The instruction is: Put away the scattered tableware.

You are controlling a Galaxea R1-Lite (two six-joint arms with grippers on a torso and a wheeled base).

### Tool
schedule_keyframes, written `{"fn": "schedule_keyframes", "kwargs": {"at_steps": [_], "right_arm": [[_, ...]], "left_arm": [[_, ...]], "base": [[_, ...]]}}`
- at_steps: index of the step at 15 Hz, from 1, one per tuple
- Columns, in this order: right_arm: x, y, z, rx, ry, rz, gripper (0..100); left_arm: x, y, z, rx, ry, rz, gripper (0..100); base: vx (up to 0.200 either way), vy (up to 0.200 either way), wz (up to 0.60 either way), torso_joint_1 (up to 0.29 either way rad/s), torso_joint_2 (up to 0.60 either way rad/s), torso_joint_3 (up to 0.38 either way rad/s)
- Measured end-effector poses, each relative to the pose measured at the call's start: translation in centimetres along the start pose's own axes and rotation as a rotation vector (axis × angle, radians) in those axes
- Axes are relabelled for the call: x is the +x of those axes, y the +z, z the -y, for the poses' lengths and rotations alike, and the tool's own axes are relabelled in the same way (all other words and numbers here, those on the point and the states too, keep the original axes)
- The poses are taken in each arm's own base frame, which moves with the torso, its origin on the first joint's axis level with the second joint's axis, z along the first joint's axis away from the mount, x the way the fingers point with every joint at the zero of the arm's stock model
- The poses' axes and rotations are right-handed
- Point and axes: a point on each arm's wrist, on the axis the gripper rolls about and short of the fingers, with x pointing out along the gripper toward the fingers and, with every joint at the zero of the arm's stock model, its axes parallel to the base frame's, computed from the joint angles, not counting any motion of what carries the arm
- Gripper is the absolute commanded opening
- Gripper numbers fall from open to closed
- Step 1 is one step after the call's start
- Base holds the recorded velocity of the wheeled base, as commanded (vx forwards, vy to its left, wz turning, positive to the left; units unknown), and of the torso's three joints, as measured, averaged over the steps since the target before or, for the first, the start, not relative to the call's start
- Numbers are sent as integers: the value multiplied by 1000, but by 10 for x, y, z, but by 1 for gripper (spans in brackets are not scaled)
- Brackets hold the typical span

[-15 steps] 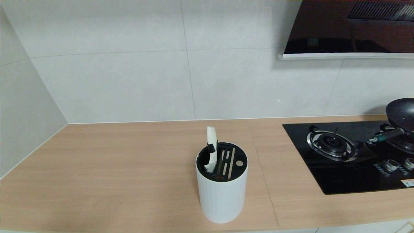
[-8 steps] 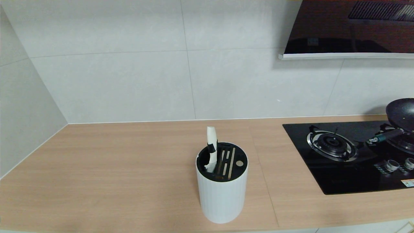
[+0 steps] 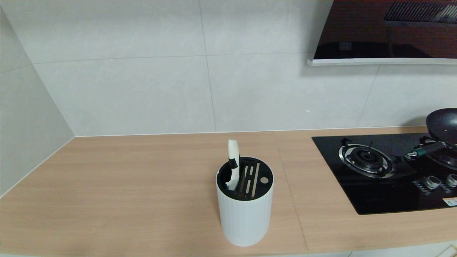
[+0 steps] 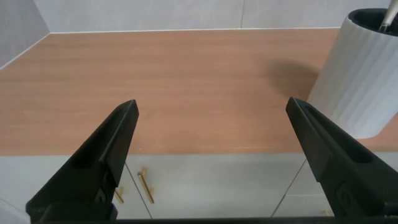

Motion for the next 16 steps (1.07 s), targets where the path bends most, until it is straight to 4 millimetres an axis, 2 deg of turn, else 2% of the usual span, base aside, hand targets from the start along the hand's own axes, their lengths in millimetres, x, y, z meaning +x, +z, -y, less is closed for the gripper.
{"fn": "schedule_keyframes", "kwargs": {"at_steps": [5, 8, 16], "right_arm": [[0, -2, -2, -112, 102, -15, 100], [0, -2, -2, -44, 74, -19, 100], [0, -2, -1, -47, 54, -22, 100]], "left_arm": [[0, 0, 0, 0, 0, 0, 100], [0, 0, 0, 0, 0, 0, 100], [0, 0, 0, 0, 0, 0, 100]], "base": [[0, 0, 0, 0, 0, 0], [0, 0, 0, 0, 0, 0], [0, 0, 0, 0, 0, 0]]}}
